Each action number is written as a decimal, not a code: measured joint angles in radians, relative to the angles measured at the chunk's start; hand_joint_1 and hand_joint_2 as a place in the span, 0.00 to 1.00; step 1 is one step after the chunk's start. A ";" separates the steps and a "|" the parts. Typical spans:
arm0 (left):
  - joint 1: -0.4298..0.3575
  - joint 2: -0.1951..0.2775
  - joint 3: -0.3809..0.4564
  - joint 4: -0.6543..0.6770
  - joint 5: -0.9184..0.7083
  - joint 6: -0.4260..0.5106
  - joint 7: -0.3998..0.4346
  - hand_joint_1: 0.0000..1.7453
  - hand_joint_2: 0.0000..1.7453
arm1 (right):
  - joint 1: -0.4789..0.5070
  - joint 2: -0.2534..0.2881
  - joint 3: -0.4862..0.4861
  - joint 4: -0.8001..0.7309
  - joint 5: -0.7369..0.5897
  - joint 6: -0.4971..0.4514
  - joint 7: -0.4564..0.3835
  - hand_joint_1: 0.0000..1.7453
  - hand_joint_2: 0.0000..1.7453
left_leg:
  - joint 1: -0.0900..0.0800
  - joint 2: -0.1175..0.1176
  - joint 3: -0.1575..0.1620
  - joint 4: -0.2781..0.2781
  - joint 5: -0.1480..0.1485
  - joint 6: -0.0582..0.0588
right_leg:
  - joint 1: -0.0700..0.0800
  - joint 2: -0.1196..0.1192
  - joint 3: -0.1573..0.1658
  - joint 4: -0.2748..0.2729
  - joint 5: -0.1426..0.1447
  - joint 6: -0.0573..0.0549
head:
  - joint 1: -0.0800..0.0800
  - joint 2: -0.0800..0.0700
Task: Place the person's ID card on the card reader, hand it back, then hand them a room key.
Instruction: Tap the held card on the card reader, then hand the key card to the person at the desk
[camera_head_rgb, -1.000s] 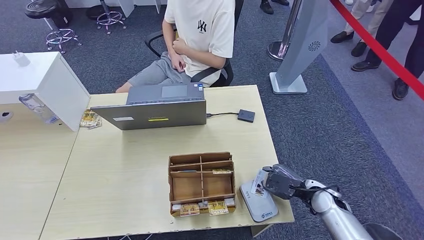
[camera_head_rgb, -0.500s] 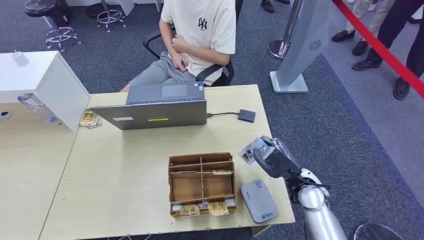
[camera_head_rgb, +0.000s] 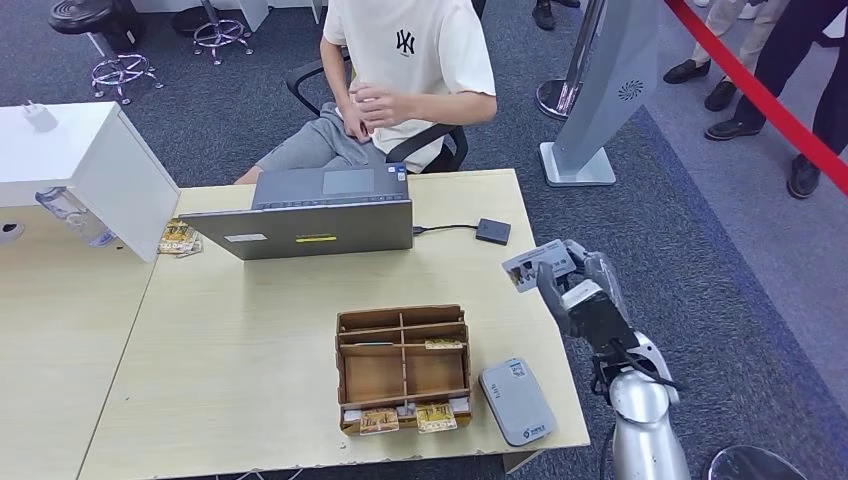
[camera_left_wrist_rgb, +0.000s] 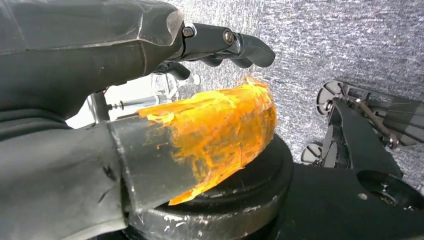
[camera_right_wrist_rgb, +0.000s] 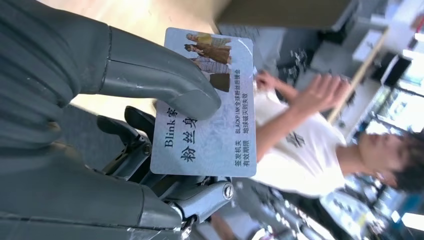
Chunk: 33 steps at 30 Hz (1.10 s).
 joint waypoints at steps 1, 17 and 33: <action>0.000 -0.001 0.000 0.000 0.000 0.000 0.002 0.00 0.00 | 0.006 0.015 -0.003 -0.028 0.023 -0.016 -0.008 1.00 1.00 | 0.000 0.000 0.000 0.000 0.000 0.000 | 0.000 0.000 0.000 0.000 0.000 0.000 | 0.000 0.000; -0.003 -0.008 -0.012 0.000 -0.001 -0.003 0.016 0.00 0.00 | 0.047 0.121 0.160 -0.278 0.302 -0.182 -0.036 1.00 1.00 | 0.000 0.000 0.000 0.000 0.000 0.000 | 0.000 0.000 0.000 0.000 -0.001 -0.001 | 0.000 0.000; -0.010 -0.003 -0.116 0.000 -0.019 -0.050 0.044 0.00 0.00 | -0.230 0.121 0.454 -0.102 0.777 -0.382 0.169 1.00 1.00 | 0.001 0.000 0.000 -0.001 0.001 -0.001 | 0.000 0.000 0.000 0.002 0.000 -0.002 | 0.000 0.000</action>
